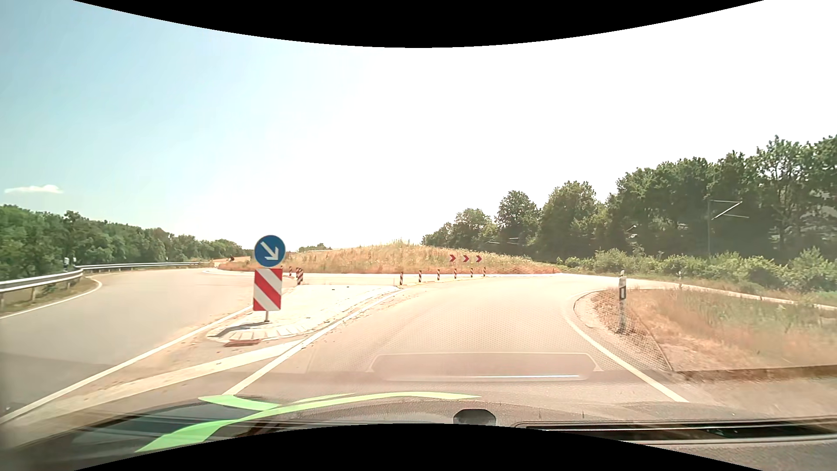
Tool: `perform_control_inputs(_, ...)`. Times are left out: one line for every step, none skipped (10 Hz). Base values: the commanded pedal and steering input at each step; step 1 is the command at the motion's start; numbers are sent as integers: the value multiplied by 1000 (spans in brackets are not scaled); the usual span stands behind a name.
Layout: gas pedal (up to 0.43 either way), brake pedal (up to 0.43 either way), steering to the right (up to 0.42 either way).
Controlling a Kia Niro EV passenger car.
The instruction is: Follow the waypoints while adhering to traffic rules and regulations
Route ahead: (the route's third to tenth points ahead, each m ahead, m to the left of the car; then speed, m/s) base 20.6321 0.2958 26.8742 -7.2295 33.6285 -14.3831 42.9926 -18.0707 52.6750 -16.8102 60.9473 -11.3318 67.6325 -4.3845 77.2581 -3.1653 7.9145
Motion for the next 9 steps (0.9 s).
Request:
perform_control_inputs(0,0,79)
perform_control_inputs(79,0,83)
perform_control_inputs(110,0,90)
perform_control_inputs(138,0,98)
perform_control_inputs(150,0,108)
perform_control_inputs(157,0,113)
perform_control_inputs(177,0,116)
perform_control_inputs(197,0,115)
perform_control_inputs(197,0,115)
